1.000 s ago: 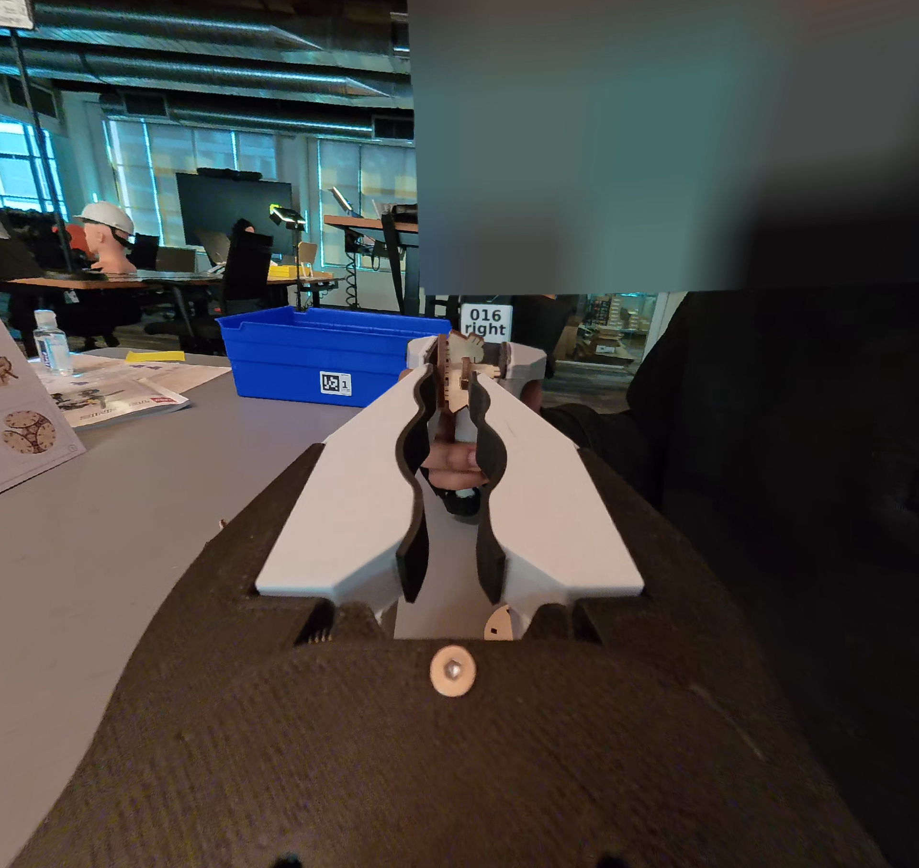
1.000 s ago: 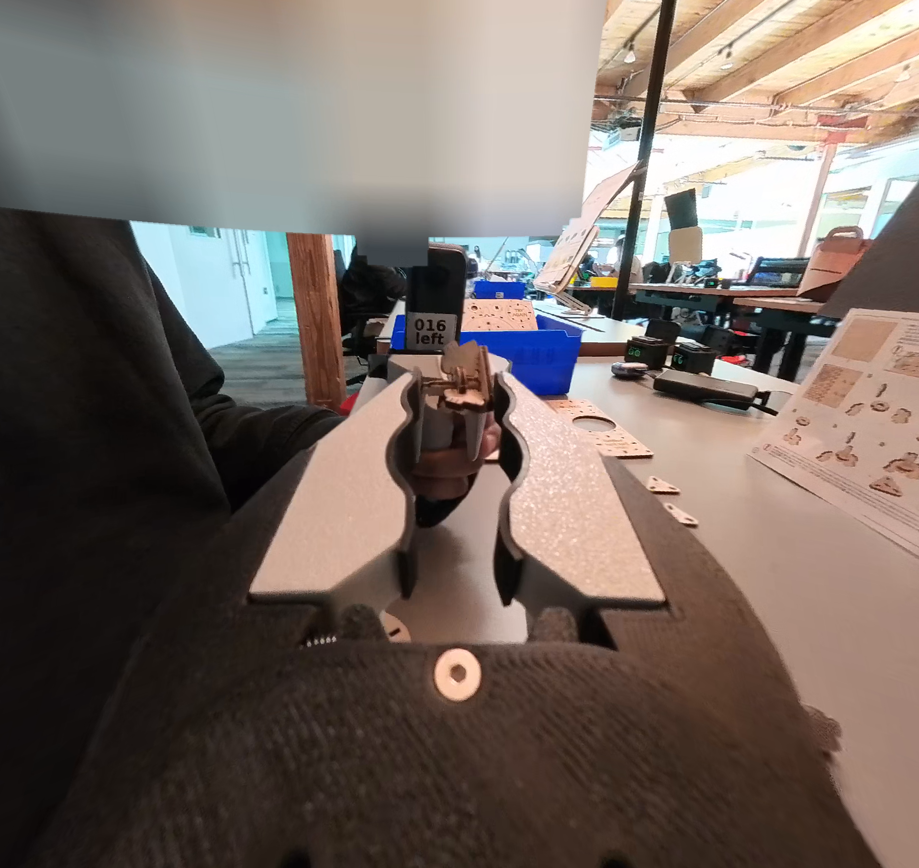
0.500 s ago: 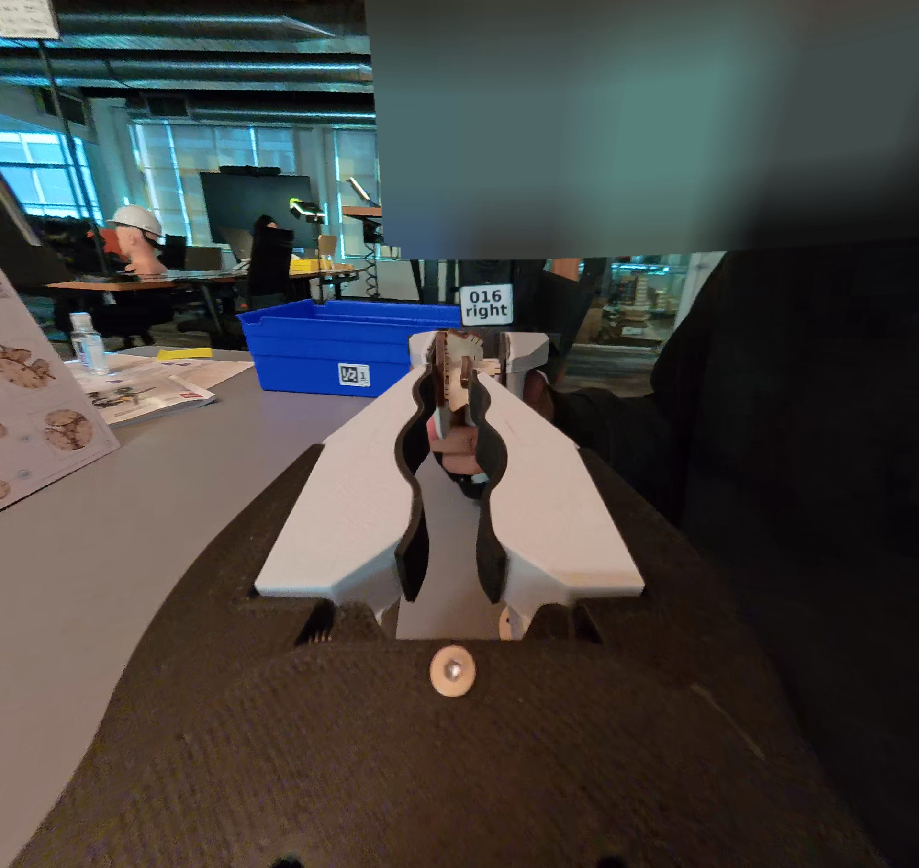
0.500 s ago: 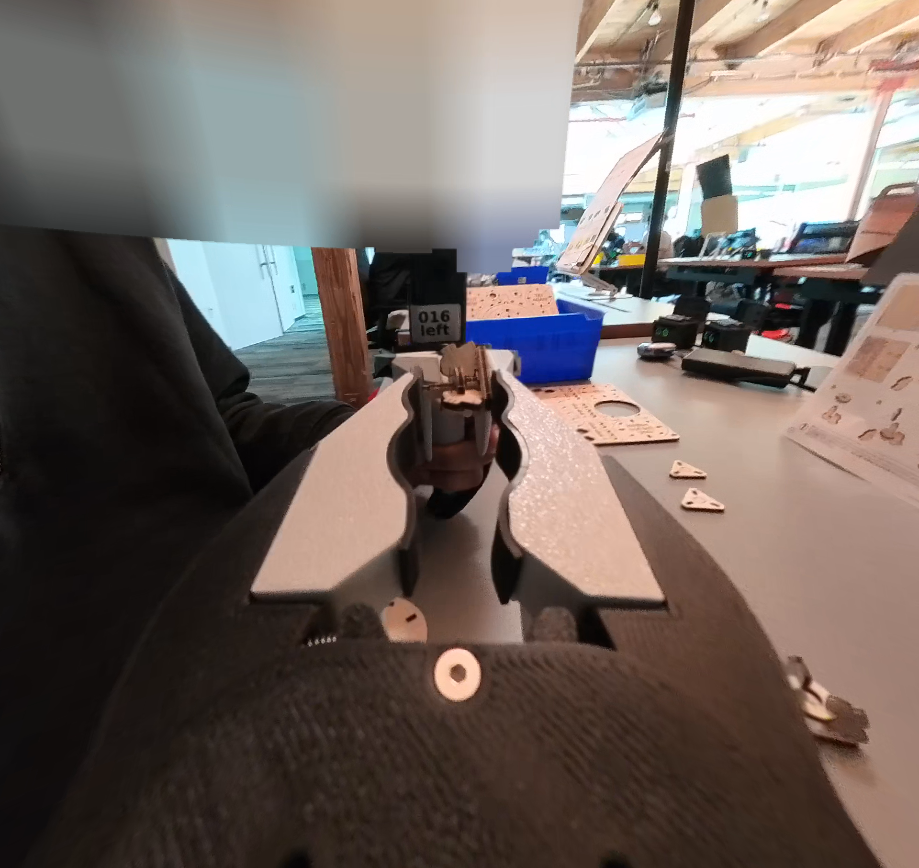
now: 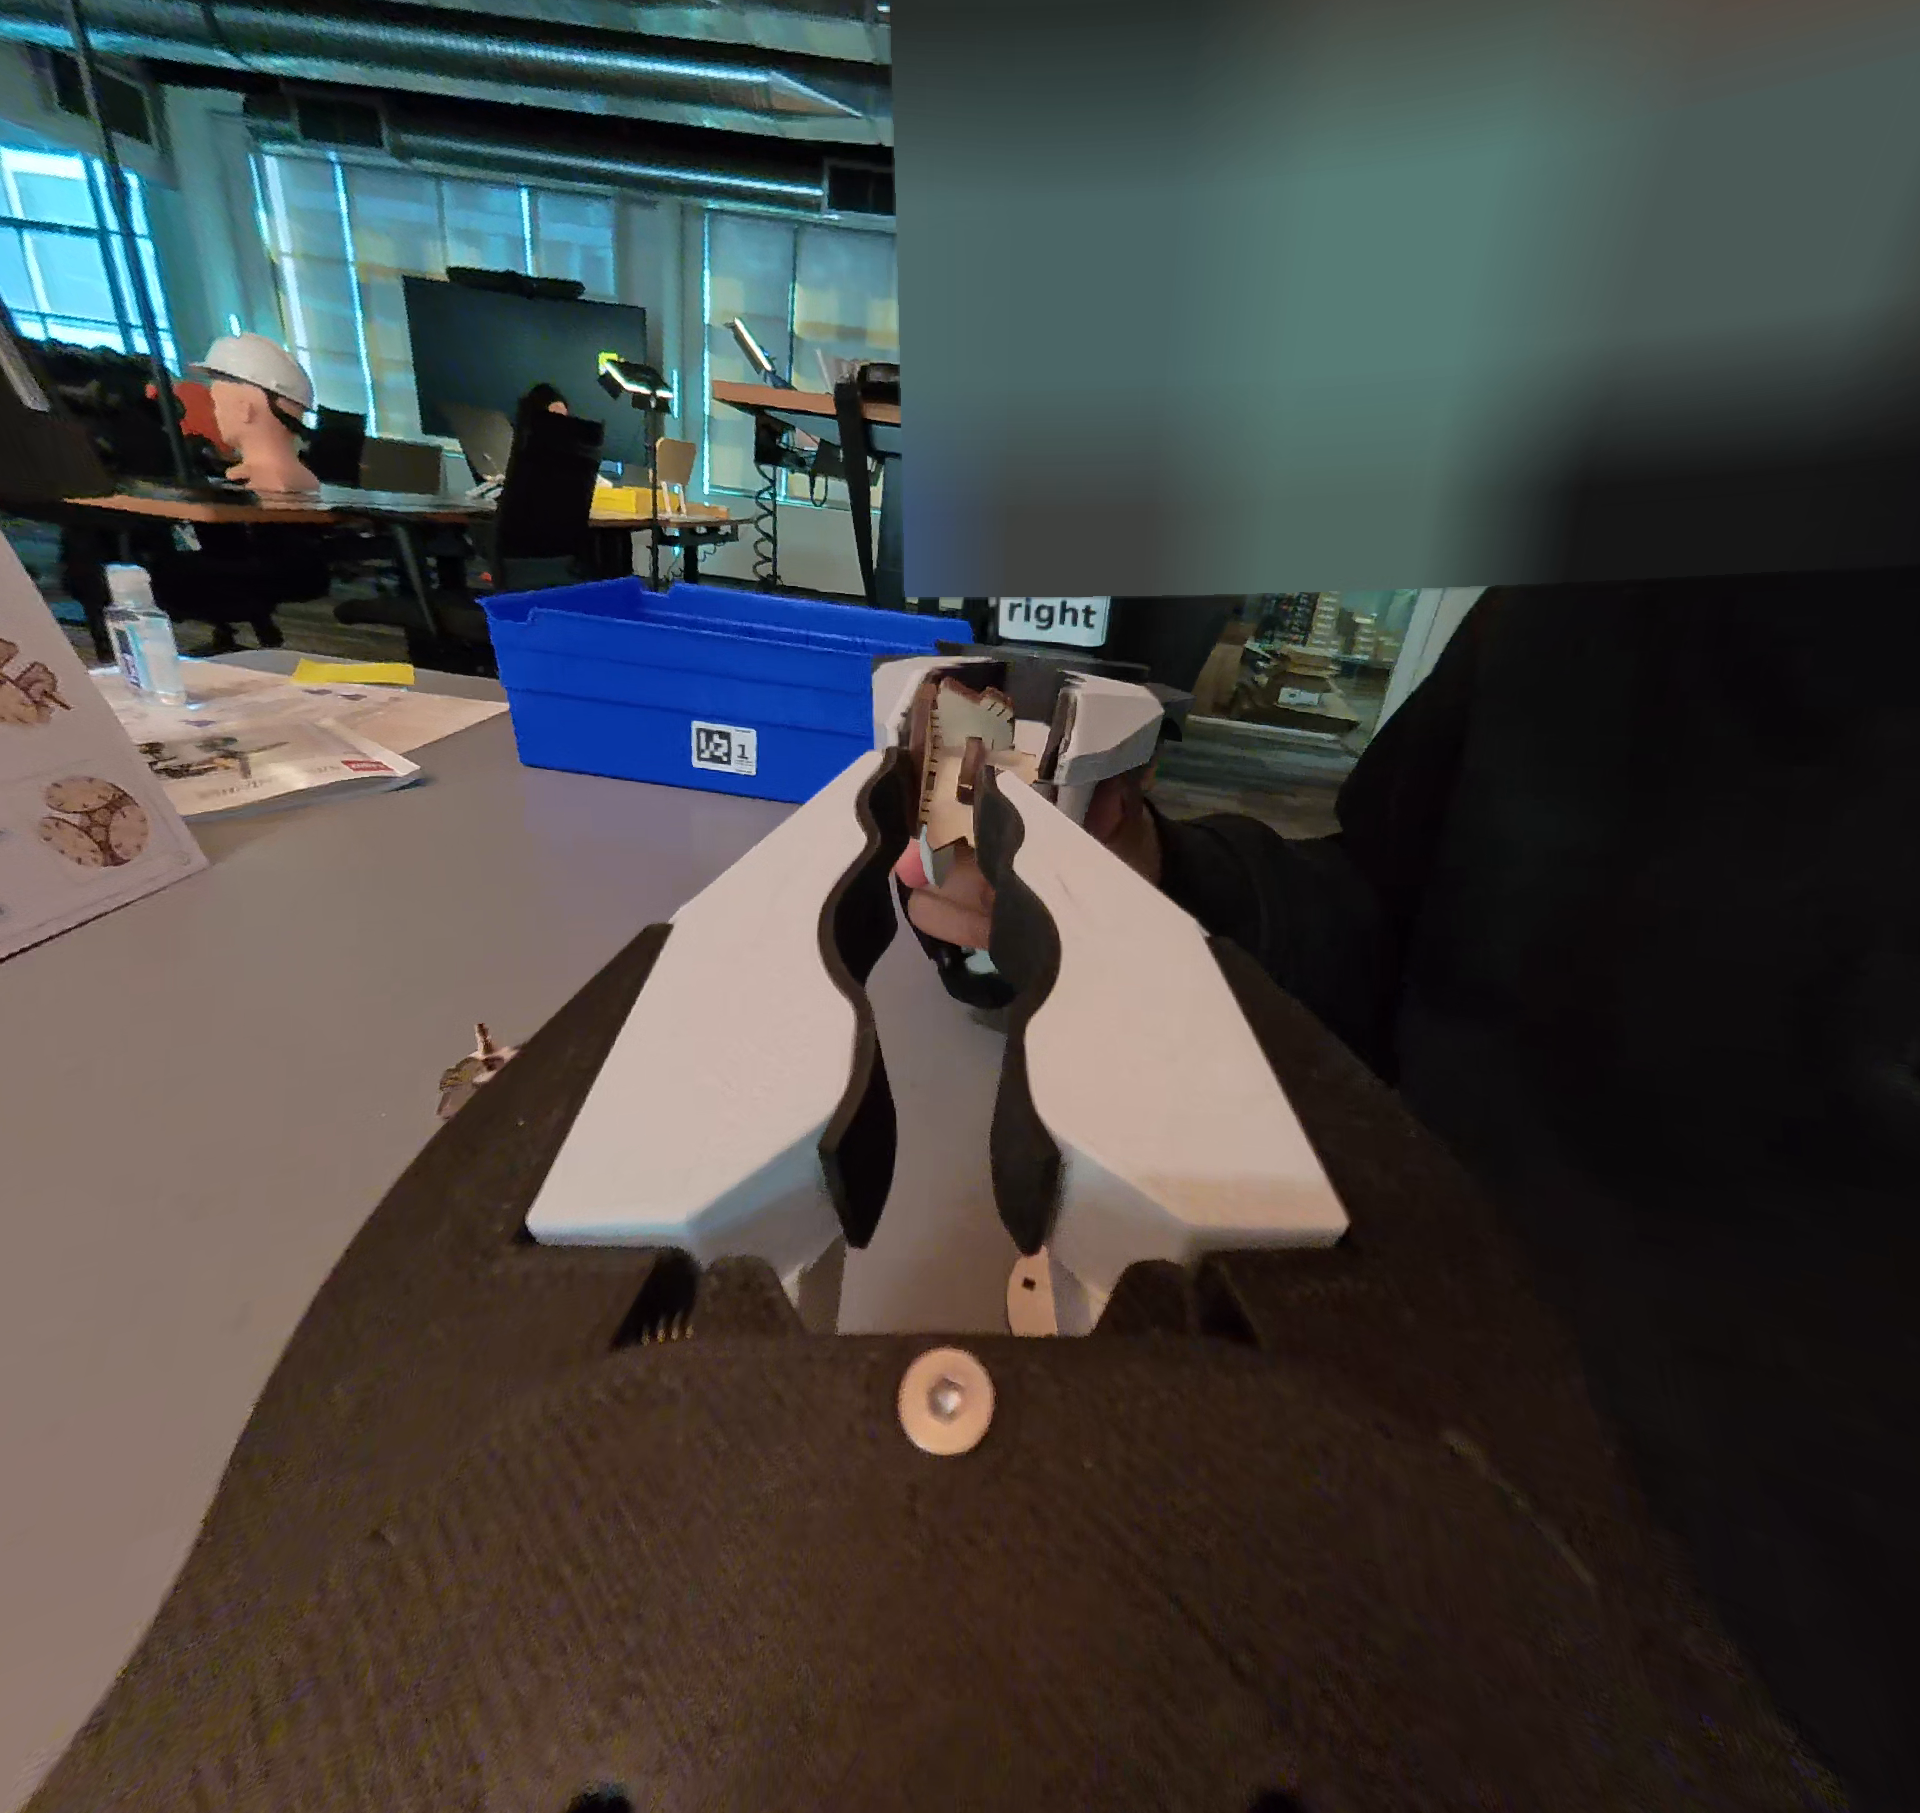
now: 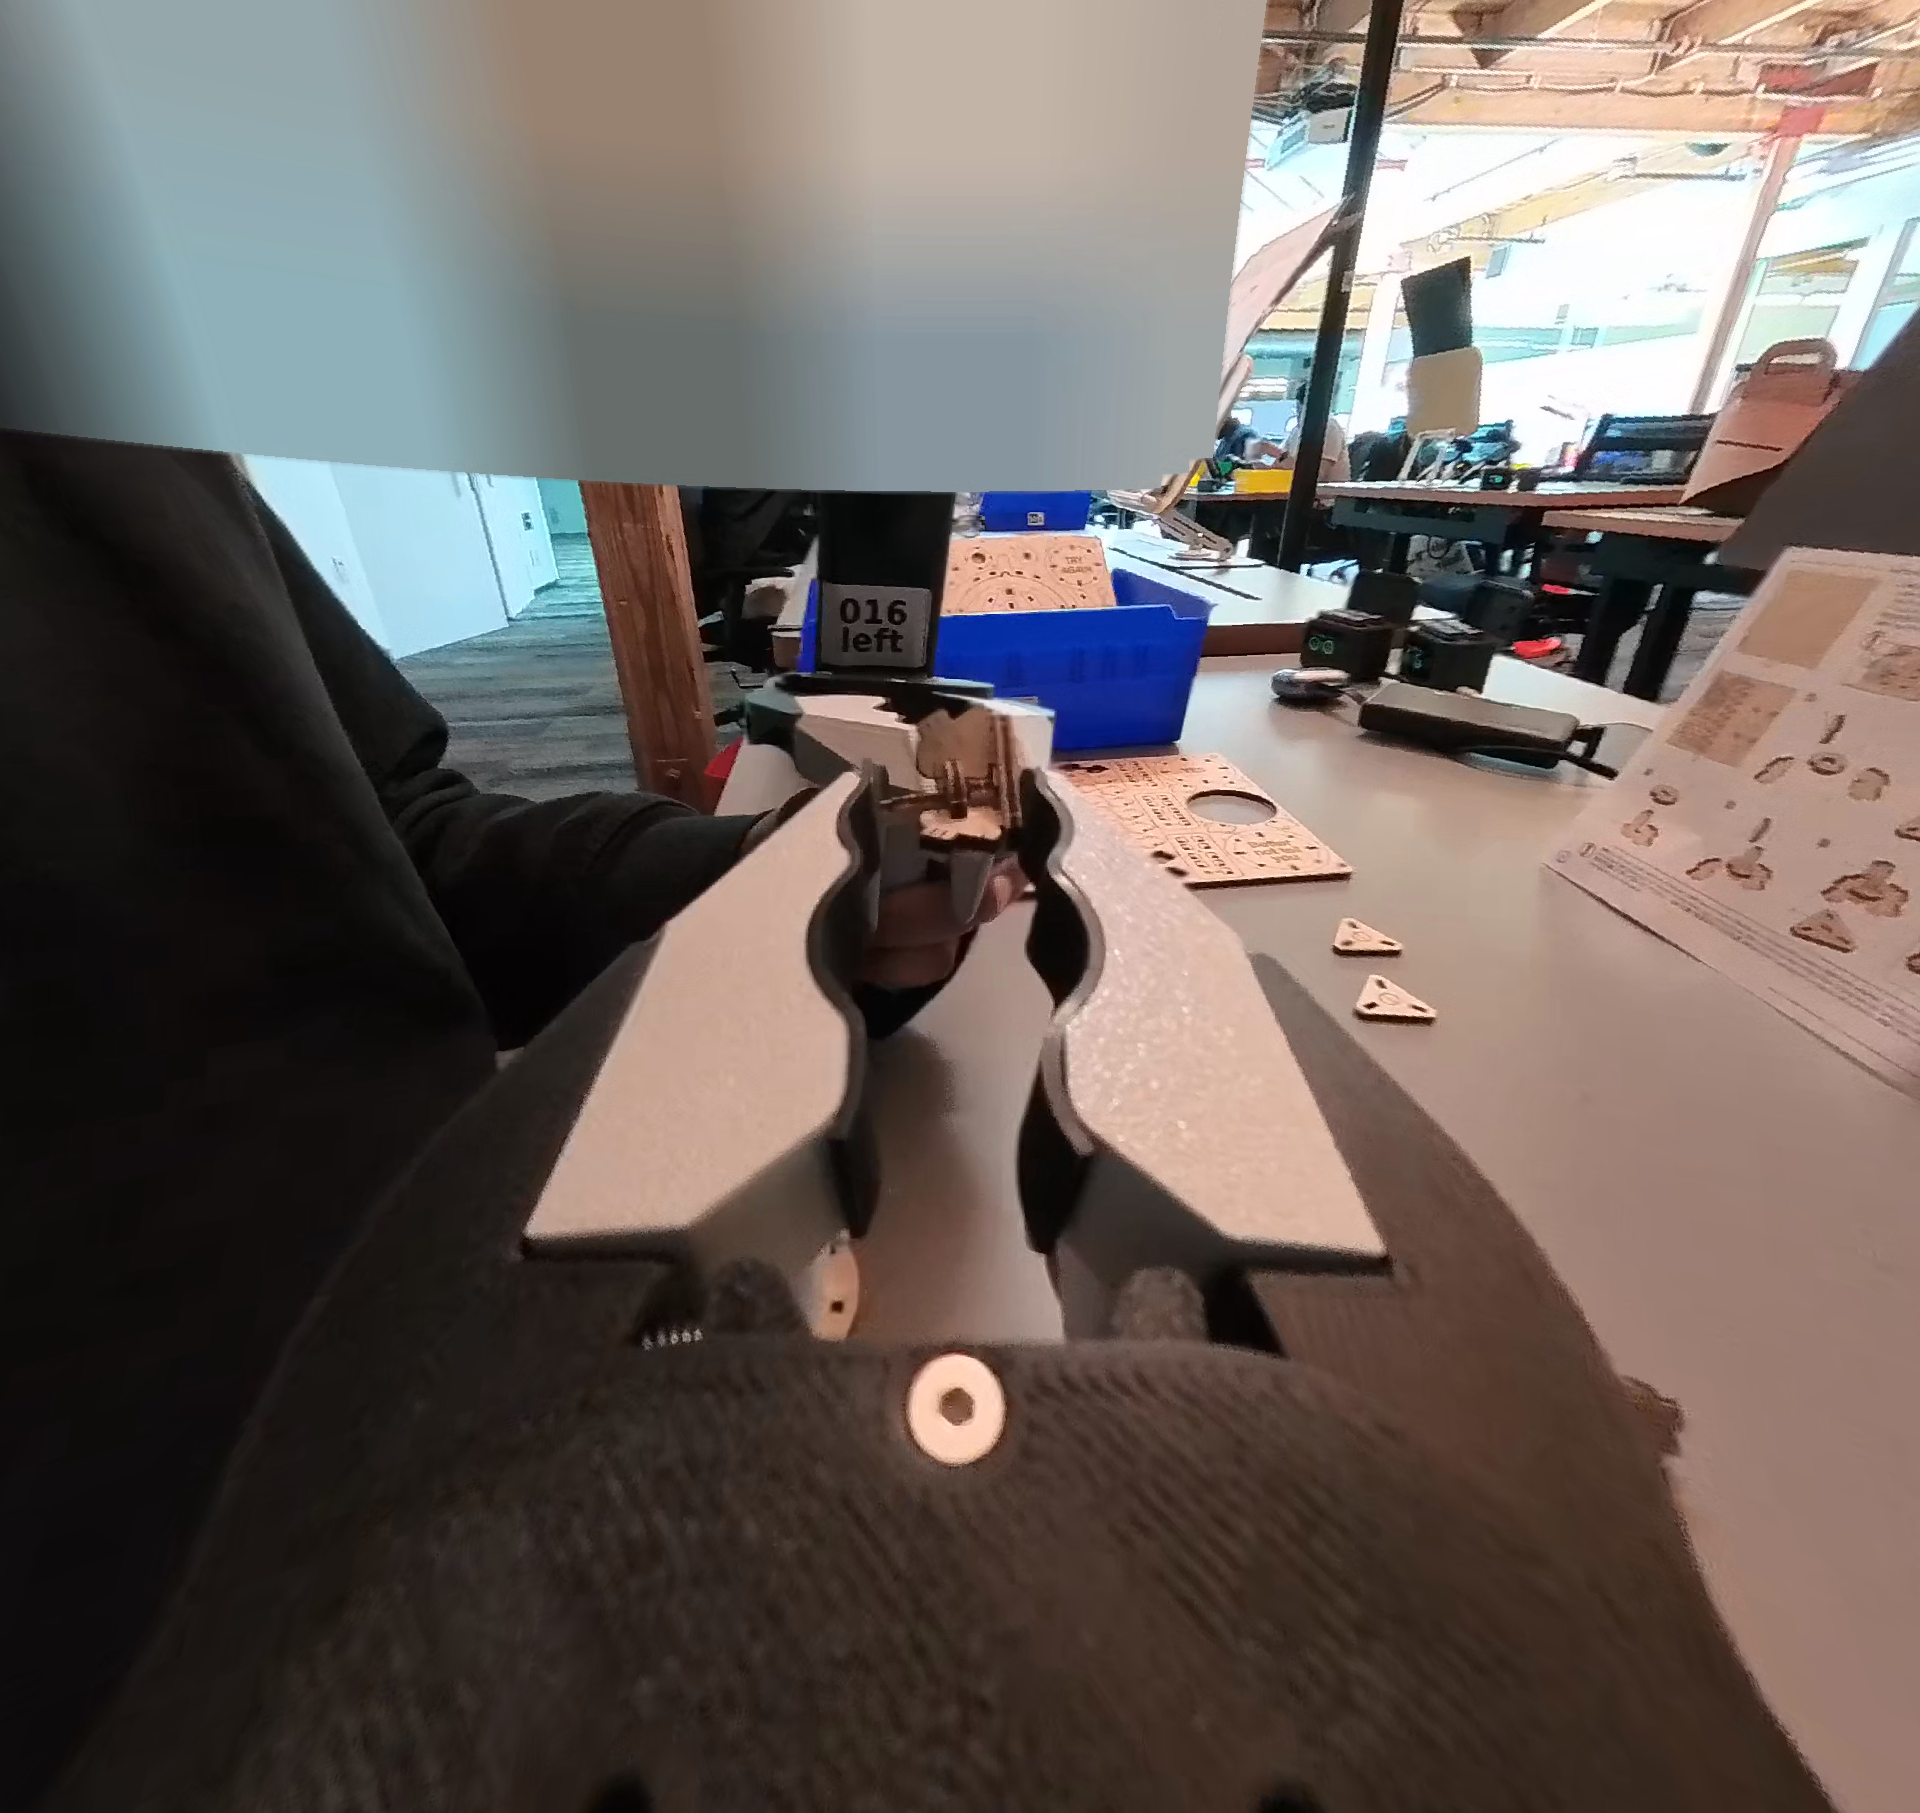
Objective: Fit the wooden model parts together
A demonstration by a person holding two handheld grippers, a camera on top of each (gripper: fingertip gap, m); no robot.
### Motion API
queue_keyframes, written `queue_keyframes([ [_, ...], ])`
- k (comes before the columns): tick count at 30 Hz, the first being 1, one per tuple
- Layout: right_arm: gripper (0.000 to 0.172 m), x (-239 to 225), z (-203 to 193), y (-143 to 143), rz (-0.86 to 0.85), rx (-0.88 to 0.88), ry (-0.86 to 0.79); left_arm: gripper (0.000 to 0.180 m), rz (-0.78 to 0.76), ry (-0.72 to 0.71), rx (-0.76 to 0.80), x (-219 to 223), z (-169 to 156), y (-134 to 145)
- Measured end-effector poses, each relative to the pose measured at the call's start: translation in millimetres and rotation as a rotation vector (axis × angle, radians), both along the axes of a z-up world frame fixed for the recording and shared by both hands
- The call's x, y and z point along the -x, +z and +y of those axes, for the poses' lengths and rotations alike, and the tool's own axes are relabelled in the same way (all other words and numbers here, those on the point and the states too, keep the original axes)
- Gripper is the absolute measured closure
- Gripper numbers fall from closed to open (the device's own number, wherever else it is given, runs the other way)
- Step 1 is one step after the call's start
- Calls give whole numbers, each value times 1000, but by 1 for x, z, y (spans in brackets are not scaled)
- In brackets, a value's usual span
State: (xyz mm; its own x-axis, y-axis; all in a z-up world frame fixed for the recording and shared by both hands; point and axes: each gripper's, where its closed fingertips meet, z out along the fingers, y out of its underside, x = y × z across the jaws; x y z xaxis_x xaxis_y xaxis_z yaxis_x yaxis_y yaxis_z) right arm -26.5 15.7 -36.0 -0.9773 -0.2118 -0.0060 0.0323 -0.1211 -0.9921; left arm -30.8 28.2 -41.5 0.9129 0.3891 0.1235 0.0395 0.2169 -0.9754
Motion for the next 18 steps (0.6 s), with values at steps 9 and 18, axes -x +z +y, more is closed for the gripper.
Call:
queue_keyframes([
  [9,147,2,0,4,-51,46,13,169,-11,1,1,2,-1,1],
  [18,148,4,-2,2,148,107,-140,169,26,0,103,1,9,-9],
])
